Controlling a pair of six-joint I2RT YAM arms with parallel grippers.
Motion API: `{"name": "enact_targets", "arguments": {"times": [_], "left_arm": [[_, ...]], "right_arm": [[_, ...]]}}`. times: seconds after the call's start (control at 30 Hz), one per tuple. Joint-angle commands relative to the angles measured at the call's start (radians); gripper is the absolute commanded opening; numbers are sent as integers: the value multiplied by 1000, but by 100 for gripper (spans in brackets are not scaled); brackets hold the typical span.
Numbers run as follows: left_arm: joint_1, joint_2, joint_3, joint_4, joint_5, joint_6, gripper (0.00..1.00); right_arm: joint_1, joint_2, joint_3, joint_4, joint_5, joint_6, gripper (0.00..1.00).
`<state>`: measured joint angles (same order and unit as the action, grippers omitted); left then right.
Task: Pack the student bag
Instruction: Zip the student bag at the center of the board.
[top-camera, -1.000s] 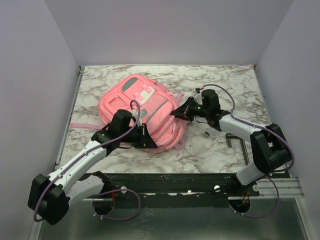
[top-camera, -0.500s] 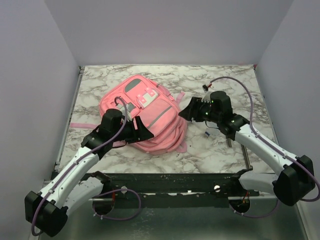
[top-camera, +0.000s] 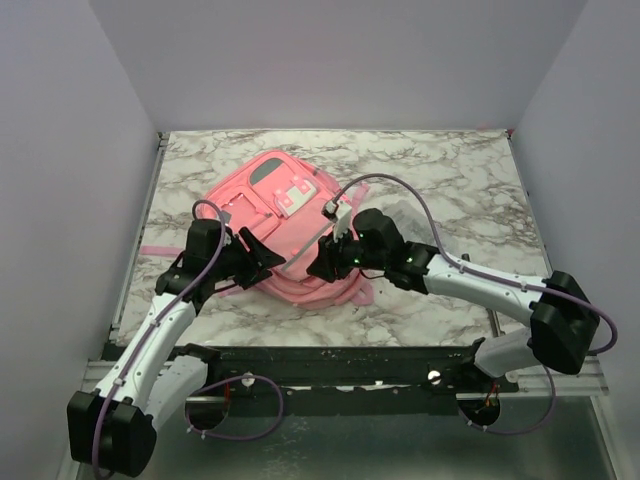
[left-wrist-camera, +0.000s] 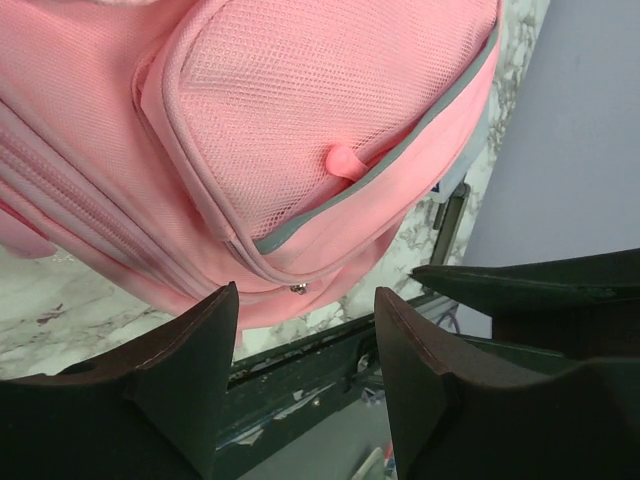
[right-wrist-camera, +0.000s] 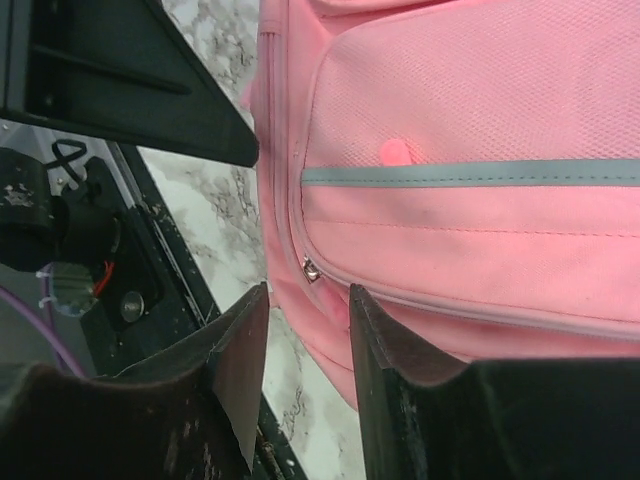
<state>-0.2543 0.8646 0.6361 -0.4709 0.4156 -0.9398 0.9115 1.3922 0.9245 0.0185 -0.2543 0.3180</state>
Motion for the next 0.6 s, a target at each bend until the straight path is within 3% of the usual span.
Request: {"name": "enact_targets", "arguments": {"times": [0.0, 0.57], "left_arm": [[13, 5, -38, 88, 75, -120, 58], [12, 128, -81, 140, 147, -229, 53]], "right_arm": [[62, 53, 51, -68, 73, -94, 41], [215, 215, 107, -99, 422, -225, 48]]}}
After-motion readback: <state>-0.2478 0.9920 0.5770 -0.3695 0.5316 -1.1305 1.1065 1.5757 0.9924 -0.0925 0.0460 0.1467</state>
